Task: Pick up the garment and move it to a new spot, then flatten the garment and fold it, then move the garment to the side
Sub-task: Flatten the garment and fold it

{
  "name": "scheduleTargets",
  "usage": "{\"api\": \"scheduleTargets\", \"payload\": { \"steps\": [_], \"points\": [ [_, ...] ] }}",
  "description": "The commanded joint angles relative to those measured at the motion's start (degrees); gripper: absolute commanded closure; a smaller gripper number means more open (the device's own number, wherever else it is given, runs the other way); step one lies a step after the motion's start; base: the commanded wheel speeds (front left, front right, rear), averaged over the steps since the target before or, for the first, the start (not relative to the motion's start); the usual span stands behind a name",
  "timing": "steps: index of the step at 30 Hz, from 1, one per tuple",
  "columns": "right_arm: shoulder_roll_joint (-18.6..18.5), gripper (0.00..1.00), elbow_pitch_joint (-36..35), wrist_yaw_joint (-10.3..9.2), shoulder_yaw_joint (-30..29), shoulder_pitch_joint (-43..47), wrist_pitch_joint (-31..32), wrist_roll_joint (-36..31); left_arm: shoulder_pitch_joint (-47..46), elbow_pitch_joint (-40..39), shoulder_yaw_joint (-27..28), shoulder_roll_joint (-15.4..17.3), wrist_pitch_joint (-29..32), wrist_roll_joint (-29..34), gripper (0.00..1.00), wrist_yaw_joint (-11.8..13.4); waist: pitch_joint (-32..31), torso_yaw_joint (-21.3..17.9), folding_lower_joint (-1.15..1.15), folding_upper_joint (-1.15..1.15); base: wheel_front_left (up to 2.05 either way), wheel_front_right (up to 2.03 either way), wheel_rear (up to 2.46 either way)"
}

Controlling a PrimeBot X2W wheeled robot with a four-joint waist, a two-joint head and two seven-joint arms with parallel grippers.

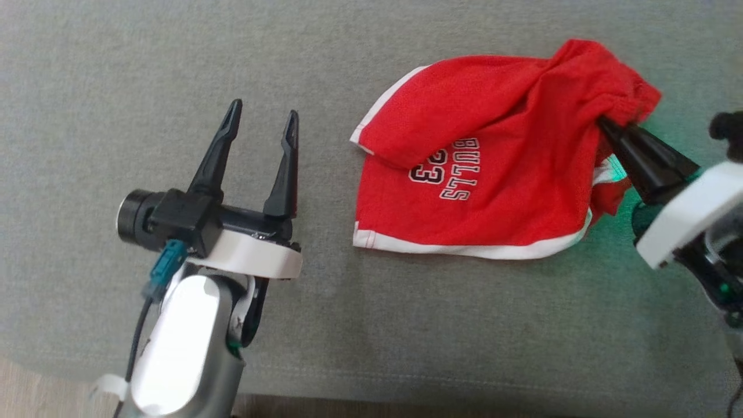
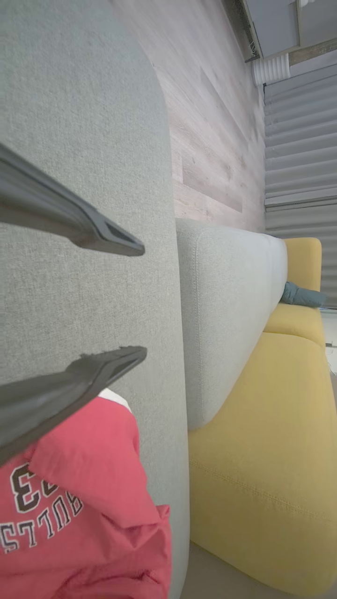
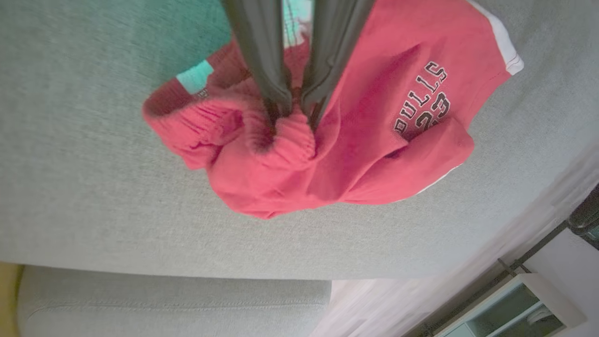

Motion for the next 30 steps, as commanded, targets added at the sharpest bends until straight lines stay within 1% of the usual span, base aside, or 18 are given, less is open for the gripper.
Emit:
{"api": "scheduleTargets", "payload": {
  "steps": [1,5,6,7,8,13,14,15,18,20,25,30],
  "points": [
    [-0.6,1.0,0.1,-0.05,1.64,-1.77,-1.19,0.6,-1.32,-1.94,1.12,0.33,-0.29,-0.42,0.0,0.09,1.04,0.98,0.0,0.0,0.0,0.0,0.0],
    [-0.65,1.0,4.45,-0.05,3.72,-4.04,-3.97,0.94,-1.35,-1.73,1.05,0.28,-0.29,-0.52,0.0,0.36,1.11,0.92,0.0,0.0,0.0,0.0,0.0],
    [-0.54,0.71,5.27,-0.05,4.0,-4.27,-5.05,0.87,-1.28,-1.69,1.14,0.28,-0.29,-0.48,0.0,0.41,0.99,0.73,0.0,0.0,0.0,0.0,0.0],
    [-0.43,0.24,6.02,-0.05,4.32,-4.31,-6.13,0.7,-1.18,-1.63,1.28,0.27,-0.29,-0.41,0.0,0.48,0.79,0.45,0.0,0.0,0.0,0.0,0.0],
    [-0.26,0.0,6.71,-0.05,4.57,-4.18,-7.15,0.56,-1.03,-1.57,1.43,0.27,-0.29,-0.3,0.0,0.56,0.54,0.09,0.0,0.0,0.0,0.0,0.0],
    [1.44,0.0,8.33,-0.05,4.3,-1.59,-15.66,-1.1,-0.11,-1.01,2.26,0.43,-0.29,0.23,0.0,0.42,-1.41,-2.0,0.0,0.0,0.0,0.0,0.0],
    [1.44,0.0,8.33,-0.05,4.3,-1.59,-15.66,-1.1,-0.11,-1.01,2.26,0.43,-0.29,0.23,0.0,0.42,-1.41,-2.0,0.0,0.0,0.0,0.0,0.0],
    [1.77,0.0,8.48,-0.05,4.09,-0.59,-17.47,-1.42,0.09,-0.88,2.37,0.44,-0.29,0.25,0.0,0.34,-1.92,-2.38,0.0,0.0,0.0,0.0,0.0],
    [3.11,0.0,8.5,-0.05,2.58,2.58,-23.24,-2.83,0.82,-0.69,2.78,0.49,-0.29,0.36,0.0,0.28,-3.5,-3.73,0.0,0.0,0.0,0.0,0.0],
    [4.1,0.0,8.56,-0.05,1.24,4.49,-26.02,-4.21,1.43,-0.59,3.12,0.69,-0.29,0.47,0.0,0.28,-4.41,-4.72,0.0,0.0,0.0,0.0,0.0],
    [6.11,0.0,7.47,-0.05,-2.04,7.16,-30.57,-8.67,3.12,-0.56,4.01,1.53,-0.29,0.69,0.0,0.32,-6.3,-6.93,0.0,0.0,0.0,0.0,0.0],
    [7.38,0.0,5.41,-0.05,-3.73,8.34,-32.54,-13.73,4.71,-0.62,4.73,2.21,-0.29,0.74,0.0,0.5,-7.93,-8.38,0.0,0.0,0.0,0.0,0.0]
  ]
}}
